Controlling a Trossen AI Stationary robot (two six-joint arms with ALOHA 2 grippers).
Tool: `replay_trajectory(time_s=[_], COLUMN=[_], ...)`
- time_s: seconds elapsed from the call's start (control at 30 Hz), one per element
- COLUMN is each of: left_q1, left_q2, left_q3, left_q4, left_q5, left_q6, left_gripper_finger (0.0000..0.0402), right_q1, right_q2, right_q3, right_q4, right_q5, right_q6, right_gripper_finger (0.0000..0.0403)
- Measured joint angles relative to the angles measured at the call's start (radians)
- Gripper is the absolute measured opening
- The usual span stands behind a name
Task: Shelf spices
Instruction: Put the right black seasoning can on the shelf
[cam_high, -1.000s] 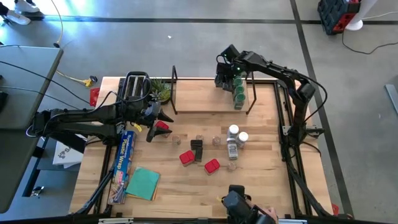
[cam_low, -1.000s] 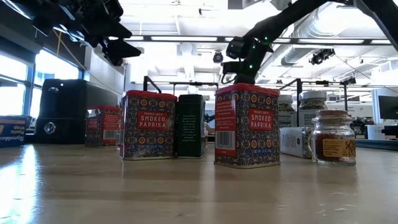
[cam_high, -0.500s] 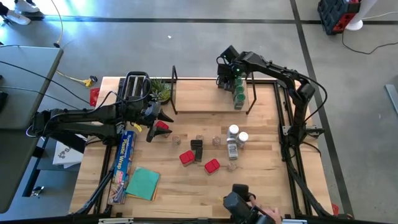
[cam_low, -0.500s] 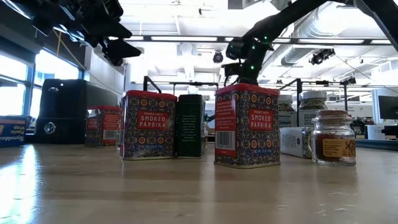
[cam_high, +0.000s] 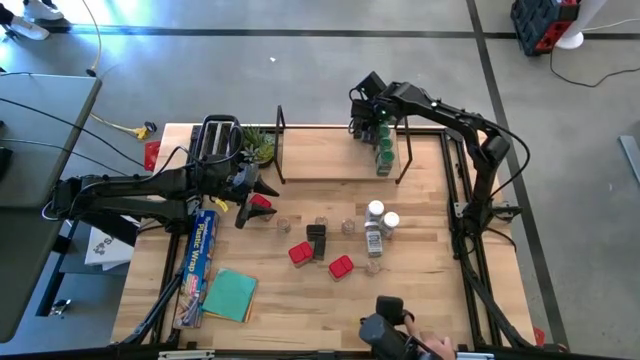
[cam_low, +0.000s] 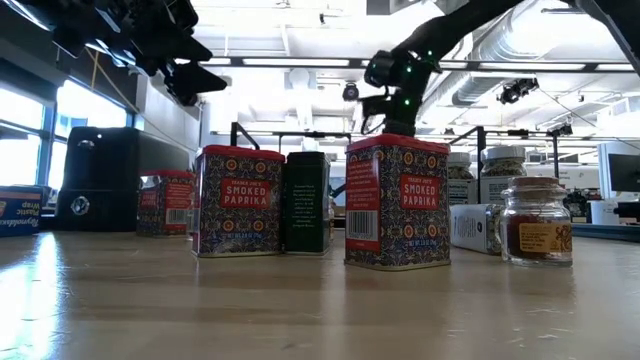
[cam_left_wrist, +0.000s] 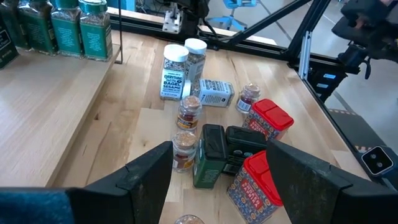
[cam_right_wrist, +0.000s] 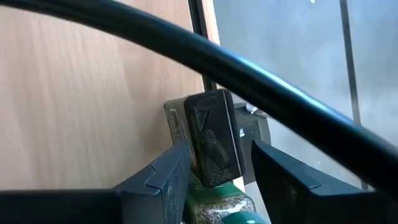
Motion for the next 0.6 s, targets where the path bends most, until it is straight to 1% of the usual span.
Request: replay_trajectory(time_s=[0.1, 0.2, 0.37, 0.43, 0.6], left_q1=[0.000, 0.000, 0.000, 0.000, 0.000], left_q2=[0.000, 0.000, 0.000, 0.000, 0.000], left_q3=[0.000, 0.000, 0.000, 0.000, 0.000], left_q4=[0.000, 0.000, 0.001, 0.001, -0.002], left_q5=[0.000, 0.000, 0.000, 0.000, 0.002], left_q6=[0.000, -0.003, -0.003, -0.002, -0.003], left_gripper_finger=[0.0255, 0.0255, 0.0255, 0.0255, 0.0255], right_q1=[0.006, 0.006, 0.006, 0.006, 0.003], right_q2=[-0.007, -0.007, -0.005, 0.002, 0.035], right_q3=[0.013, 0.028, 0.029, 0.021, 0.019], right_q4=[0.001, 0.039, 0.105, 0.122, 0.126], right_q5=[-0.001, -0.017, -0.104, -0.123, -0.129], right_q6=[0.013, 0.079, 0.157, 0.161, 0.203], right_gripper_finger=[0.0167, 0.0167, 0.0167, 0.0167, 0.0167])
